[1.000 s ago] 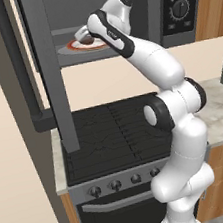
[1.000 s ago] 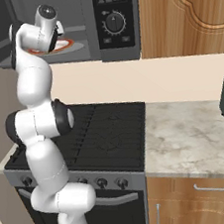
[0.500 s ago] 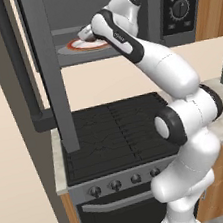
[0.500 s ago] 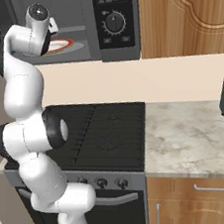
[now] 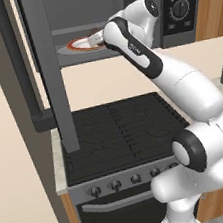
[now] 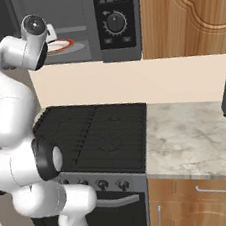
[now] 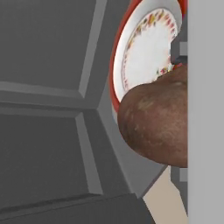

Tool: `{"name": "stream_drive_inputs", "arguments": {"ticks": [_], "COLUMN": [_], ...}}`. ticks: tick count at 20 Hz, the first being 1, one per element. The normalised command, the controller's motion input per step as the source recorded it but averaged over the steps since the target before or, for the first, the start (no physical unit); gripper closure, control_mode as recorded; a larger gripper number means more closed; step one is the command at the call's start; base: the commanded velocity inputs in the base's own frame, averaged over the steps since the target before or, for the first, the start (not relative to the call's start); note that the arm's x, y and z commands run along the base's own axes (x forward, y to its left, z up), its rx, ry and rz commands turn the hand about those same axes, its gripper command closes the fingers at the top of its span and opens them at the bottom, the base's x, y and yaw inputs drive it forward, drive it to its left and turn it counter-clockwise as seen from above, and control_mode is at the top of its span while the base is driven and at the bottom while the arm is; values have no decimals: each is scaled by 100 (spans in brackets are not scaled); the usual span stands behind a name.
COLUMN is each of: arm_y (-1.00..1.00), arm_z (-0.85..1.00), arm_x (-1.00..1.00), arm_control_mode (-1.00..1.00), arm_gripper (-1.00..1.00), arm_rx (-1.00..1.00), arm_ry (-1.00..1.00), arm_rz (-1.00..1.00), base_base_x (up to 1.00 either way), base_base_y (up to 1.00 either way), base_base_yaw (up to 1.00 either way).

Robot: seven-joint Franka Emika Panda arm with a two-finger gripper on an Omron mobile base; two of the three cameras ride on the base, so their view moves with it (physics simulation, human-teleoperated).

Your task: Retrieve the reheated potato from the microwave, then place the potato, cheese, and condiment on the cutting board.

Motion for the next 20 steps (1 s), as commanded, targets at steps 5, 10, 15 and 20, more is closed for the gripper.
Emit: {"name": "stream_drive_inputs", "arguments": {"ticks": [5, 10, 15, 20], "arm_y": [-24, -26, -27, -31], "arm_z": [14, 2, -13, -28], "arm_x": [-77, -83, -73, -74], "arm_control_mode": [-100, -100, -100, -100], "arm_gripper": [100, 100, 100, 100], "arm_rx": [1, 0, 0, 0], "arm_ry": [0, 0, 9, 11], "arm_rz": [0, -1, -4, -7], "base_base_x": [0, 0, 0, 0], "base_base_y": [0, 0, 0, 0], "base_base_yaw": [0, 0, 0, 0]}}
